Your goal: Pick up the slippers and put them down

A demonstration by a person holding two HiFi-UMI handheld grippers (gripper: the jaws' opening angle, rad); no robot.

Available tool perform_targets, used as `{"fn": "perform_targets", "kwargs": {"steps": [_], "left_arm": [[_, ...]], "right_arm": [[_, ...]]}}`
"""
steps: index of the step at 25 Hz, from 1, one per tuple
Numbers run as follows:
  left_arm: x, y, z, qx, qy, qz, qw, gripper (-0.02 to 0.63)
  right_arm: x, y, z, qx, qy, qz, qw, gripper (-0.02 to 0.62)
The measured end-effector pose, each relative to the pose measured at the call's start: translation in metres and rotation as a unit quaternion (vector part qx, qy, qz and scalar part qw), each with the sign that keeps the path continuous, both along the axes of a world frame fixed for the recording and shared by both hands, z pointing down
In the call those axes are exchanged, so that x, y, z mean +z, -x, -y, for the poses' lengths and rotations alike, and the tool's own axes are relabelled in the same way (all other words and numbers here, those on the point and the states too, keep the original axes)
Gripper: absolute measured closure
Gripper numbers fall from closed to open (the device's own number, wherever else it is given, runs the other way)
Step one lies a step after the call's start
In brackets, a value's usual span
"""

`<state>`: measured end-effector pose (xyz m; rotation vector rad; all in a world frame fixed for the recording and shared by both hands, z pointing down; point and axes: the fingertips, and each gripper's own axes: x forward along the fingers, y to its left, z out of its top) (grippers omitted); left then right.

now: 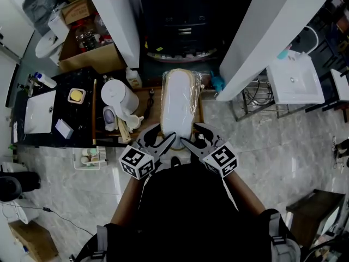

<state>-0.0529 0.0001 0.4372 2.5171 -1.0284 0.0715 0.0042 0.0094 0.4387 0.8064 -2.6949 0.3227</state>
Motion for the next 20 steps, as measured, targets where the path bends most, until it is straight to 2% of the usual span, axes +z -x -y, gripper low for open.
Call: {"fn": "perform_targets", "kwargs": {"steps": [20], "left_arm": [[0.021,-0.004,0.003,0.002,0.025,-0.001,0.9997,0.37]], "right_arm": [[0.021,-0.004,0.002,-0.001,0.025,0.003,1.0,0.33]]}}
